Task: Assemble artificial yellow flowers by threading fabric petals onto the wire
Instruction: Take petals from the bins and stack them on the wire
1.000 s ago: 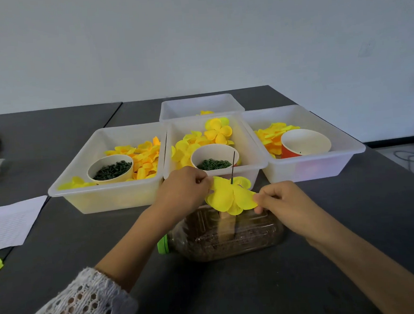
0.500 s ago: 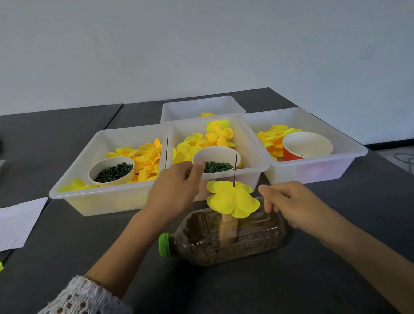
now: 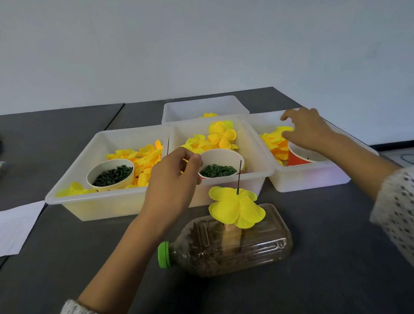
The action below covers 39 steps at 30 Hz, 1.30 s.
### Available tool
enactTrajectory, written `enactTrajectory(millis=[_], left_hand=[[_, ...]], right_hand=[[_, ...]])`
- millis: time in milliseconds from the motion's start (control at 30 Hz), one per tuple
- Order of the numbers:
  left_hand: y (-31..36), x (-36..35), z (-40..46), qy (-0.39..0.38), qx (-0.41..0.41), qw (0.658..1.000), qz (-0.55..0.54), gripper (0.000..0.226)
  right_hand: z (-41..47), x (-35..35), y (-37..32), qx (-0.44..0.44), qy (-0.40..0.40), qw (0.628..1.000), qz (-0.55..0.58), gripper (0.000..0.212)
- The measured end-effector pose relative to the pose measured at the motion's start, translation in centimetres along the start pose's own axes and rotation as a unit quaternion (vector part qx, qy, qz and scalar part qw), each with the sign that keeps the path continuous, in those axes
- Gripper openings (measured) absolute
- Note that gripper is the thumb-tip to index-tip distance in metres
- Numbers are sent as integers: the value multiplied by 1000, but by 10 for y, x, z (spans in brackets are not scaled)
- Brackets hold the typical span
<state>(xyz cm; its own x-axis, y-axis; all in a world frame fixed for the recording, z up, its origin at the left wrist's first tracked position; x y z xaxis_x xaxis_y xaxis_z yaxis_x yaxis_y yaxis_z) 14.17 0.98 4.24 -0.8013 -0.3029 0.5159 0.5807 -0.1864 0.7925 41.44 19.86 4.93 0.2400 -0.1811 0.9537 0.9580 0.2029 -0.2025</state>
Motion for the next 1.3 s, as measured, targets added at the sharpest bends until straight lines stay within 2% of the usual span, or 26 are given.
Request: enactTrajectory(millis=[67,133,233,333,433,567,633,733,867,967,1033,1167,1233,1300], left_hand=[[1,2,1,1,5,1000,-12,21],[2,4,2,6,9,1000,-20,21],[4,10,3,10,11,1000,-25,22],[4,15,4,7,16,999,-30,21],[5,14,5,-2,19,1000,-23,20],[6,9,5,-10,24,999,-22,21],[8,7,4,-14,24,999,-25,20],[11,5,2,-16,18,999,-33,20],[14,3,0,-18,17,999,-31,19],[17,1,0,-20,18,999,-35,19],[20,0,-1,-19,18,999,-38,19],[26,-2,-4,-23,9,999,-42,21],[27,-2,-7,-27,4,999,-43,22],[28,-2,-9,-32,2,999,-44,22]], right_hand=[[15,-21,2,-25,-66,993,-97,61],[22,-37,2,-41,-102,978,-177,58],[29,-42,1,-68,-68,970,-222,37],[33,-40,4,-76,-18,973,-215,28],[38,-33,7,-57,10,986,-158,23],[40,-23,12,-18,-19,1000,-6,10],[40,-16,15,-16,-22,997,68,14],[36,2,15,16,49,991,124,11],[20,32,5,56,172,966,183,10],[6,50,0,51,229,949,213,11],[3,55,3,13,229,949,216,12],[0,50,20,-98,151,966,185,15],[-8,57,23,-87,198,954,207,14],[-18,65,19,-41,241,938,247,12]])
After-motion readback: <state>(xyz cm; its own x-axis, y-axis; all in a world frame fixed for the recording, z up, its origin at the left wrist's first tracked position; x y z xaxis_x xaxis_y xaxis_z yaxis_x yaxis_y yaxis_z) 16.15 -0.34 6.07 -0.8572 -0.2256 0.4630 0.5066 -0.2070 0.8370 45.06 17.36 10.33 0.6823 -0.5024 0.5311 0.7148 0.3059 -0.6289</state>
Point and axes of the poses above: each hand's wrist, its own z-axis towards the middle knuckle, its own x-axis out of the back of the hand, y = z × x, the point moved 5 cm from there along z, towards the middle knuckle, and after that the axes turned 5 degrees about -y, right-handed, at the moved point
